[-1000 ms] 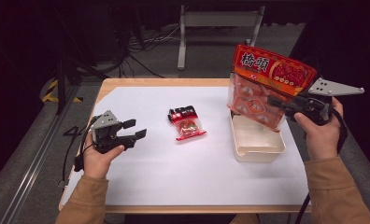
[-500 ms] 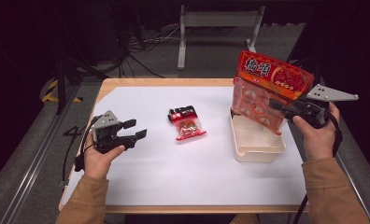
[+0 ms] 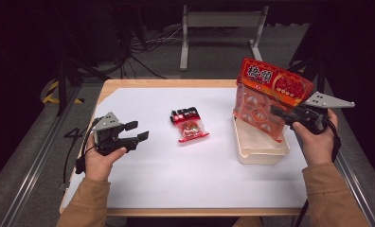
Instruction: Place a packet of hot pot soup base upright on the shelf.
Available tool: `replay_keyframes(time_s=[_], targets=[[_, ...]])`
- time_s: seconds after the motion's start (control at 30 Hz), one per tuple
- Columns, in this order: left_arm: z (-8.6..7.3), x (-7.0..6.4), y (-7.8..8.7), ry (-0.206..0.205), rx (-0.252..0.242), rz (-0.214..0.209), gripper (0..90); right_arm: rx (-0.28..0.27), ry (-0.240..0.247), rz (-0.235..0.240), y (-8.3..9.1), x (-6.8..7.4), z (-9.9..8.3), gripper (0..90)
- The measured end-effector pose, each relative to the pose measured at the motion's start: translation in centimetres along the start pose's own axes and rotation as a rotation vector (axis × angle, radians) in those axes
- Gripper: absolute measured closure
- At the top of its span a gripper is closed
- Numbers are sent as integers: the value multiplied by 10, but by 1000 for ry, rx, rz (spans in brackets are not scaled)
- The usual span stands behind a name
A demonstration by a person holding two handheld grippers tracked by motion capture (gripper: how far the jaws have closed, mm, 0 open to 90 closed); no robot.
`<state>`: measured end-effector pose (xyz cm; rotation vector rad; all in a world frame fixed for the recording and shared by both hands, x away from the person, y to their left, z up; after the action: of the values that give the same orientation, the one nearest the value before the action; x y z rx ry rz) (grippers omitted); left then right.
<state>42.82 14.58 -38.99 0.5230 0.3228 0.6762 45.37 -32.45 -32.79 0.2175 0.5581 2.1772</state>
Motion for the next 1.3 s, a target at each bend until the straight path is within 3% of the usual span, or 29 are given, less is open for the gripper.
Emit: replay_keyframes(time_s=[0.37,0.53,0.97,1.03,1.13,1.3], targets=[[-1,-2,-1,-3,9,-8,389,17,-44,-22,-4,-7,-19,701],[-1,-3,-2,3,11,-14,389,62,-45,-10,-6,-6,-26,701],[-1,-2,-4,-9,18,-10,388,62,-76,12,-10,-9,-37,701],[-1,-2,-4,2,18,-12,387,74,-70,10,-12,-9,-39,702],[-2,-2,-4,4,19,-13,386,147,-51,2,-24,-4,-48,701],[-2,-1,-4,-3,20,-8,386,155,-27,3,-27,0,-47,701]])
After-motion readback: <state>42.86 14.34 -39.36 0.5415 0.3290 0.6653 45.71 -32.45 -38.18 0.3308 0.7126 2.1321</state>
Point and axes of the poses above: each handheld gripper's, and its own axes: y roughly backward along the jaws, z roughly out of its top, x roughly to its left, the point moved 7 cm from there along -y, roughly forward along the jaws, and after that the axes turned 8 degrees about x, right-handed, at the moved point
